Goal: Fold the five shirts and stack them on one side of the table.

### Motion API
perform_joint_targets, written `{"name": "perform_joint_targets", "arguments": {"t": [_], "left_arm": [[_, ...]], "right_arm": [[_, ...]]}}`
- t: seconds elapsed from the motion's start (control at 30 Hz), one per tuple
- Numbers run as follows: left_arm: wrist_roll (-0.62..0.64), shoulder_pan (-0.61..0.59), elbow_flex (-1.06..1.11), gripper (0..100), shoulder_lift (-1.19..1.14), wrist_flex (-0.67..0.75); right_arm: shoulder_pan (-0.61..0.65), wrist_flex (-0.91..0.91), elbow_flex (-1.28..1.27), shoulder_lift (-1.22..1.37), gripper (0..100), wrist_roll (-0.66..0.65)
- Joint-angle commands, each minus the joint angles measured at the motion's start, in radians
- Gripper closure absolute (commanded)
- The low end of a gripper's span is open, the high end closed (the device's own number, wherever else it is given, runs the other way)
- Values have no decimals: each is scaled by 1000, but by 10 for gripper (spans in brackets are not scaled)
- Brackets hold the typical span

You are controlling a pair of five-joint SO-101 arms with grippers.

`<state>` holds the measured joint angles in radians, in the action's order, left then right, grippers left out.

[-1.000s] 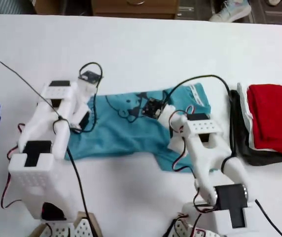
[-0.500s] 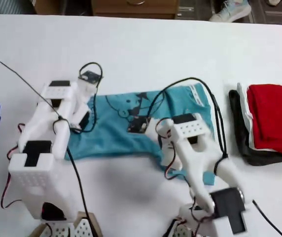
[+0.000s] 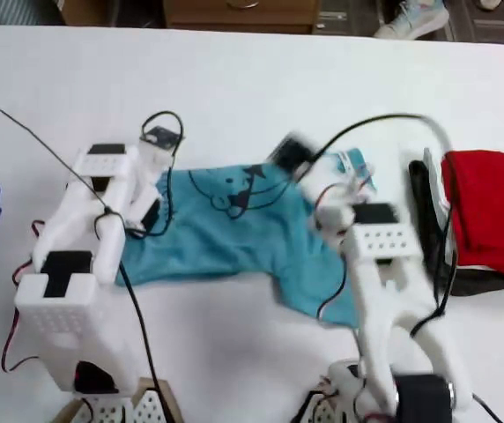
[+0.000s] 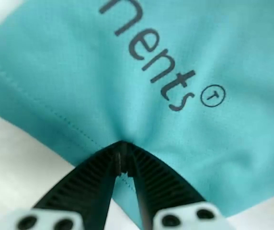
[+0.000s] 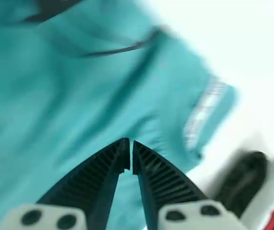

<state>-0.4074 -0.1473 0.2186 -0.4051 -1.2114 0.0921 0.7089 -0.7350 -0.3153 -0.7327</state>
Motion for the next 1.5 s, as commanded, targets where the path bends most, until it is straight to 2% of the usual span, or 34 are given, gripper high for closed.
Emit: {"name": "perform_joint_targets", "arguments": {"t": [0.0,0.2,0.33,0.5,0.63,0.9,1.07,1.17,1.27,1.47], "left_arm": [[2,-6,-35,979,-25,-2],[2,-3,-35,979,-25,-2],[2,-5,-35,979,-18,-2],[2,-3,-87,979,-21,-75],[-5,-9,-102,979,-28,-75],[-3,-35,-133,979,-109,-109],[-3,-147,-291,979,-173,-187],[-5,-172,-400,979,-207,-244],[2,-158,-524,979,-213,-319],[-2,-55,-780,979,-216,-526]], "right_arm": [[-21,-85,164,171,976,66],[-7,-31,519,512,976,68],[-42,-5,712,685,976,68],[-105,42,847,840,976,61],[-133,42,865,928,976,-32],[-171,42,870,923,976,-61],[-214,44,899,932,976,-117],[-208,44,899,924,976,-117],[-185,50,921,920,976,-117],[-119,131,1036,920,976,-110]]}}
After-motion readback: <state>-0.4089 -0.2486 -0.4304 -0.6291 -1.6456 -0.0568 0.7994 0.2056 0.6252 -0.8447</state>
